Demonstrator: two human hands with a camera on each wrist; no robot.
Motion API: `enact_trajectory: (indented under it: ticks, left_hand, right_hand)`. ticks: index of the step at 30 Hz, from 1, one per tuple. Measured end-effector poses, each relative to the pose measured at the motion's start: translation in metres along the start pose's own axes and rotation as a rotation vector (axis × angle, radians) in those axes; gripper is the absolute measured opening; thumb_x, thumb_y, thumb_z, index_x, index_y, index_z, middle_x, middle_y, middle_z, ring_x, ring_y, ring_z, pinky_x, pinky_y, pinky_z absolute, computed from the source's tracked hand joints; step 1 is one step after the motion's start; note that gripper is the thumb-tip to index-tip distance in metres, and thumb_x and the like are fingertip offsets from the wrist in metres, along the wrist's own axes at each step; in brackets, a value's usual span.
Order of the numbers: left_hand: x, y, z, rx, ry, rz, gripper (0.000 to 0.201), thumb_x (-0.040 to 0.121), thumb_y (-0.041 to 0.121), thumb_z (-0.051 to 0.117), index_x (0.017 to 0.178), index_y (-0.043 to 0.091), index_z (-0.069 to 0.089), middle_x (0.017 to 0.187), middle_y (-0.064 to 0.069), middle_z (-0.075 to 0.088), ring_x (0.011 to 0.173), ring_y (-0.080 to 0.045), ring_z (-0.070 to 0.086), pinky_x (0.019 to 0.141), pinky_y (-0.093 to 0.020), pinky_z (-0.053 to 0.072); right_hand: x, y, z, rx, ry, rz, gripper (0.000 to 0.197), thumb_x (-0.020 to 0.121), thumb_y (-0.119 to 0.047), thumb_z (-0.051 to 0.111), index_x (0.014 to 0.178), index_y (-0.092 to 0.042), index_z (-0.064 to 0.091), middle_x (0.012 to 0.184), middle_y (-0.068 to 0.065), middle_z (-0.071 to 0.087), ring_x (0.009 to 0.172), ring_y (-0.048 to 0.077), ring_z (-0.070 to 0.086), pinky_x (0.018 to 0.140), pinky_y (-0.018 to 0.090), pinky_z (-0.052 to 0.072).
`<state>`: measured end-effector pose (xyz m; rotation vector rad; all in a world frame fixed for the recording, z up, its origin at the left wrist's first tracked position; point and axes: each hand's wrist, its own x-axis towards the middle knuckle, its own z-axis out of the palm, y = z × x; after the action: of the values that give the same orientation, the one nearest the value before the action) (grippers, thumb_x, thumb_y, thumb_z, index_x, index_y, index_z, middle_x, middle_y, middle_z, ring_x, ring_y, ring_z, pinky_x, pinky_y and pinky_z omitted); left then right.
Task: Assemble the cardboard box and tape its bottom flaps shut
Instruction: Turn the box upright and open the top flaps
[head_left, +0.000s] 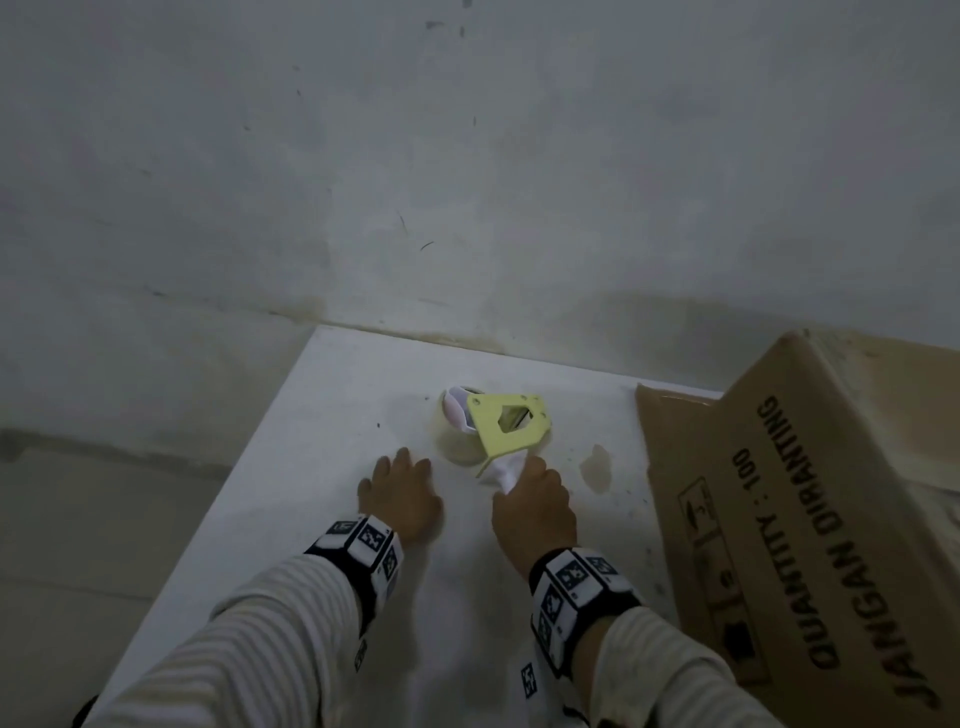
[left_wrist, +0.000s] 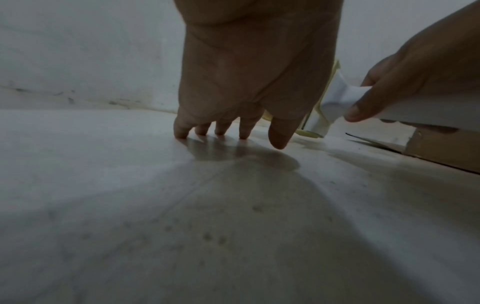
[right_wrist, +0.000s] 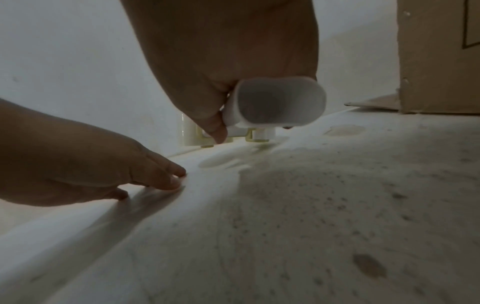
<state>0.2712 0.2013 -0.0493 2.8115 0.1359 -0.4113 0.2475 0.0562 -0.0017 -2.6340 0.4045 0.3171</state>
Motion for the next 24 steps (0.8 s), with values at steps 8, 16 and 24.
enact_trajectory:
  ticks: [8,16,24]
  left_hand:
    - [0.001,0.001,0.016,0.068,0.056,-0.005,0.056,0.089,0.040,0.040,0.141,0.025,0.027,0.156,-0.004,0.014,0.143,-0.030,0.014,0.110,-0.049,0.022]
    - [-0.033,0.015,0.010,-0.027,-0.021,-0.049,0.054,0.089,0.033,0.045,0.139,0.017,0.032,0.149,-0.009,0.026,0.137,-0.031,0.024,0.109,-0.046,0.028]
    - [-0.101,0.098,-0.024,-0.369,0.041,0.055,0.064,0.085,0.044,0.043,0.143,0.017,0.034,0.148,-0.012,0.036,0.135,-0.034,0.035,0.110,-0.046,0.032]
  right_hand:
    - [0.011,0.011,0.015,0.026,0.000,0.029,0.057,0.088,-0.044,0.057,0.131,-0.013,0.037,0.127,0.011,0.047,0.117,0.029,0.048,0.094,0.038,0.044]
    - [-0.015,0.020,-0.001,-0.002,0.002,-0.040,0.043,0.090,-0.034,0.054,0.125,-0.013,0.041,0.128,0.012,0.044,0.117,0.030,0.048,0.097,0.041,0.045]
    - [-0.099,0.033,-0.083,0.145,0.044,-0.260,0.054,0.090,-0.017,0.047,0.140,-0.015,0.029,0.157,0.004,0.008,0.131,0.033,0.035,0.105,0.037,0.033]
